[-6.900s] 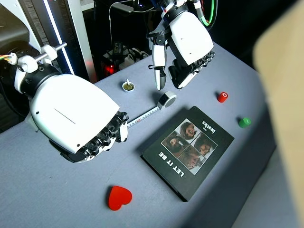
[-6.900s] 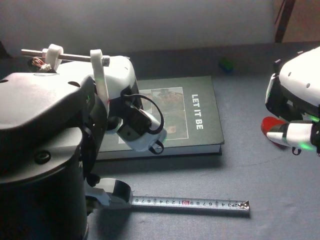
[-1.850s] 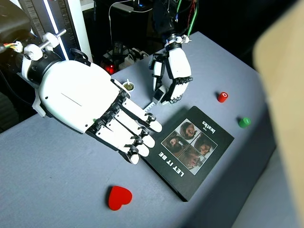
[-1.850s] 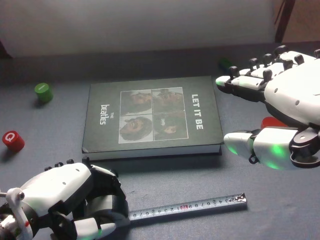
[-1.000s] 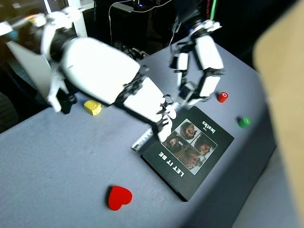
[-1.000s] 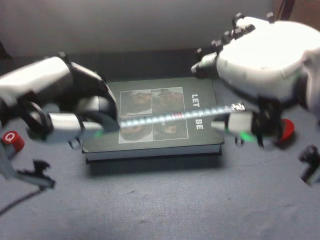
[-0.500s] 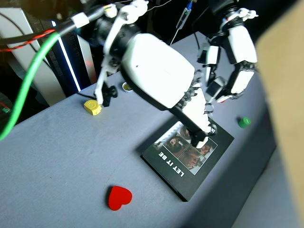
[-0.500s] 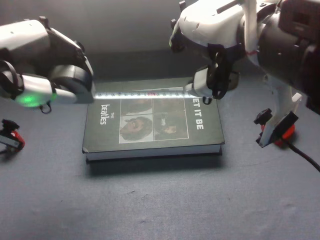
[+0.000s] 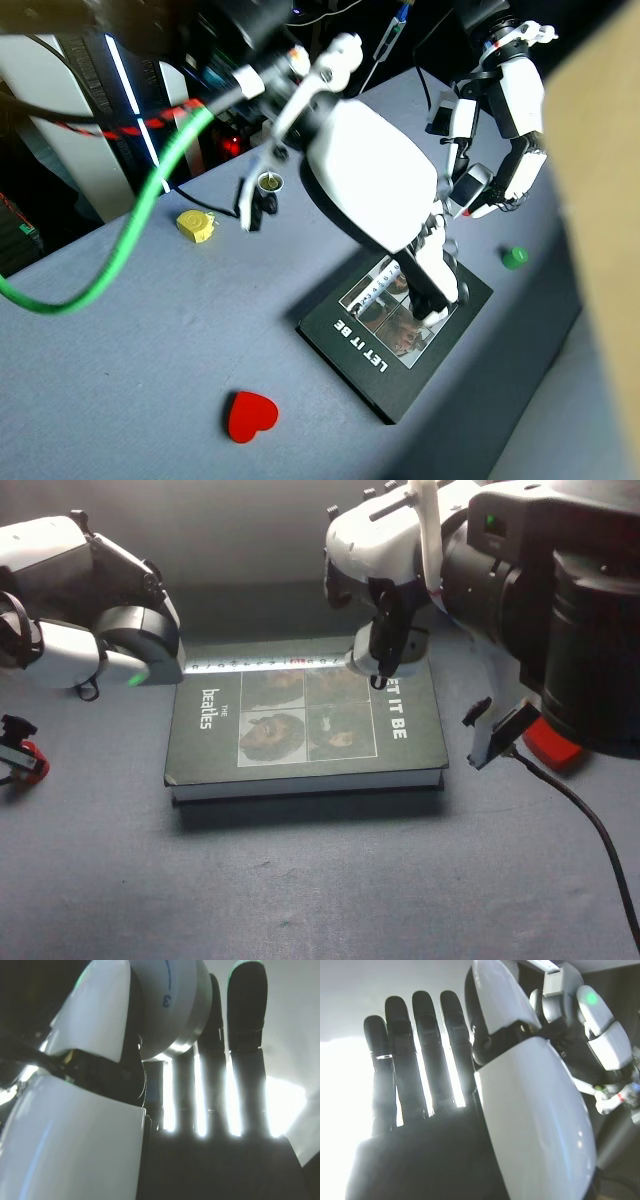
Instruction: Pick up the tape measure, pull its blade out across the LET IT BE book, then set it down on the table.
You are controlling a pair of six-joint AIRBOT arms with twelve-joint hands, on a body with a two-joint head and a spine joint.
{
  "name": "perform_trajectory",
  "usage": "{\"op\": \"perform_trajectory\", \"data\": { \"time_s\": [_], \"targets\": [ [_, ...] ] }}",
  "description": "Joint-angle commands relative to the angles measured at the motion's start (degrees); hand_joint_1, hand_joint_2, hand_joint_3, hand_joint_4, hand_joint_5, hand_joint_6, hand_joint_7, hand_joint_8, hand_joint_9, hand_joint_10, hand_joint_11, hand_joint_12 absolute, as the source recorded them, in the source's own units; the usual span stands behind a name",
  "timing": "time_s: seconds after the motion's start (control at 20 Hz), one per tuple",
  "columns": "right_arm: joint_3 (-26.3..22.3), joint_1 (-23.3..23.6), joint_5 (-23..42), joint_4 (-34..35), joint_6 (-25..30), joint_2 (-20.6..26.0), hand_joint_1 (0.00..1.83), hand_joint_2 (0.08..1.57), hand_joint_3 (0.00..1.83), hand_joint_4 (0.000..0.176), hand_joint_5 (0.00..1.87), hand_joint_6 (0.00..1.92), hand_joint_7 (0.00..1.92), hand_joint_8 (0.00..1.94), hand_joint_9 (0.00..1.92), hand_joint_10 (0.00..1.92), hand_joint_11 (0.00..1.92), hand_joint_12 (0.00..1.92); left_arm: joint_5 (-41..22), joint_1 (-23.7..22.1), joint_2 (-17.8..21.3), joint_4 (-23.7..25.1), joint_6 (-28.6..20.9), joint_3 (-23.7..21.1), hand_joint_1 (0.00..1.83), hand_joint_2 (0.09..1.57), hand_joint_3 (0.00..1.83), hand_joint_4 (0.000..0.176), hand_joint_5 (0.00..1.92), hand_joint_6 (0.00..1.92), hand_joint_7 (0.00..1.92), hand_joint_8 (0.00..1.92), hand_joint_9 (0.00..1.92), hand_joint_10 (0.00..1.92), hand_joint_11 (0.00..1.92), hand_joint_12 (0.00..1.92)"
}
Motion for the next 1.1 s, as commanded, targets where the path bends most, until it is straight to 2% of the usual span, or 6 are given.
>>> {"op": "perform_trajectory", "data": {
  "time_s": [0.0,0.45,0.8,1.05],
  "targets": [
    [-0.09,0.33,-1.0,-5.47,0.54,-0.05,0.97,1.16,0.0,0.0,0.64,0.02,0.66,0.01,0.63,0.03,0.21,1.01,-6.03,-0.92,-0.05,0.06,-0.29,0.13,1.37,1.14,0.0,0.0,0.92,0.87,0.88,1.14,0.9,1.35,0.89,1.17],
    [2.81,-0.25,-2.51,-5.45,1.41,-2.44,0.97,1.16,0.0,0.0,0.66,0.01,0.69,0.01,0.66,0.03,0.23,1.02,-6.24,-0.98,-0.13,-1.05,-0.26,0.1,1.37,1.14,0.0,0.0,0.93,0.87,0.88,1.14,0.88,1.36,0.9,1.17],
    [8.65,-0.64,-4.22,-0.99,0.44,-4.64,0.98,1.16,0.0,0.0,0.69,0.02,0.72,0.02,0.68,0.03,0.24,1.02,-6.2,-0.92,-0.25,-1.05,-0.26,0.33,1.37,1.14,0.0,0.0,0.93,0.87,0.88,1.14,0.89,1.35,0.9,1.17],
    [9.07,-1.52,-4.37,-0.97,0.33,-4.72,0.98,1.16,0.0,0.0,0.71,0.02,0.74,0.02,0.68,0.03,0.25,1.03,-6.16,-0.99,-0.27,-1.43,-0.25,0.37,1.37,1.14,0.0,0.0,0.93,0.88,0.88,1.12,0.89,1.35,0.9,1.17]
  ]
}}
